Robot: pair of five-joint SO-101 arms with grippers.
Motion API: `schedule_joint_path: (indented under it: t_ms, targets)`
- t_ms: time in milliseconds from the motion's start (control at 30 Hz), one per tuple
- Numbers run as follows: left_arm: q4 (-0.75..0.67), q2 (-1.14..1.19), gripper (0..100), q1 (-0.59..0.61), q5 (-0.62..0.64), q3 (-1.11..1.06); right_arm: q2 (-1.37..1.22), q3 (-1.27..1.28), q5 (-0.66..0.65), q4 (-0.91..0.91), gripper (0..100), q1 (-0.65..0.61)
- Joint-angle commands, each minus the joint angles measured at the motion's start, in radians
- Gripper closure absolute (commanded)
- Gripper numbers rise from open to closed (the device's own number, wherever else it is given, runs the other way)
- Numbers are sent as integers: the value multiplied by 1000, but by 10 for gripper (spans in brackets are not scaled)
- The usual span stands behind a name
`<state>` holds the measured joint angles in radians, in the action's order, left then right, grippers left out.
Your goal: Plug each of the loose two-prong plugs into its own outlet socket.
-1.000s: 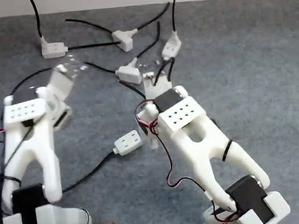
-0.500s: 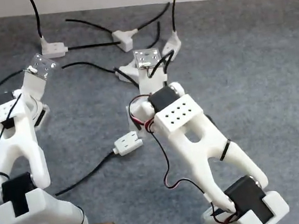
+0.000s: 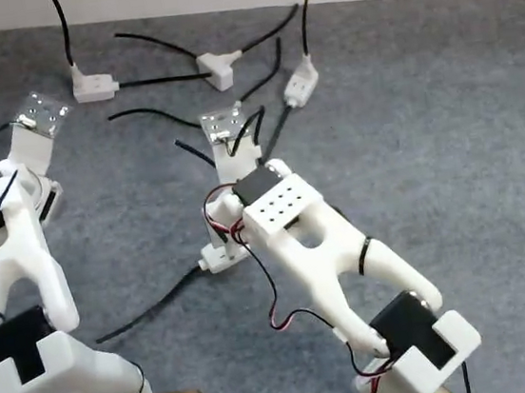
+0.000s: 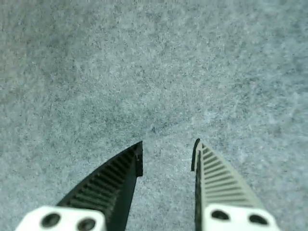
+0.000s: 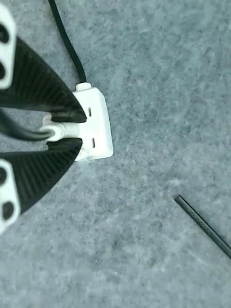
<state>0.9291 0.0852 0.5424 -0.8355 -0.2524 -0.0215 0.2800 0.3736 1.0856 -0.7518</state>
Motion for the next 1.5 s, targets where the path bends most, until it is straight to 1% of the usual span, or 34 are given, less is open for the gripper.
schedule_joint_path:
  t_ms: [0,233,800,933,1033,1200,1467]
  targets:
    - [-11,-4,818,1,6,42,1,-68,-15,42,993,-5]
    - [-11,-4,818,4,-18,42,-1,-191,-48,128,993,73]
    - [-11,-5,818,4,-20,42,-4,-216,-81,130,993,68]
    - [-9,-5,818,5,-20,42,-7,-211,-129,108,993,68]
    - [-9,-4,818,5,-20,42,2,-153,-155,64,993,65]
    - [-9,-4,818,5,-21,42,15,-48,-157,-22,993,41]
    - [-9,-4,818,4,-21,42,183,73,-155,-91,993,28]
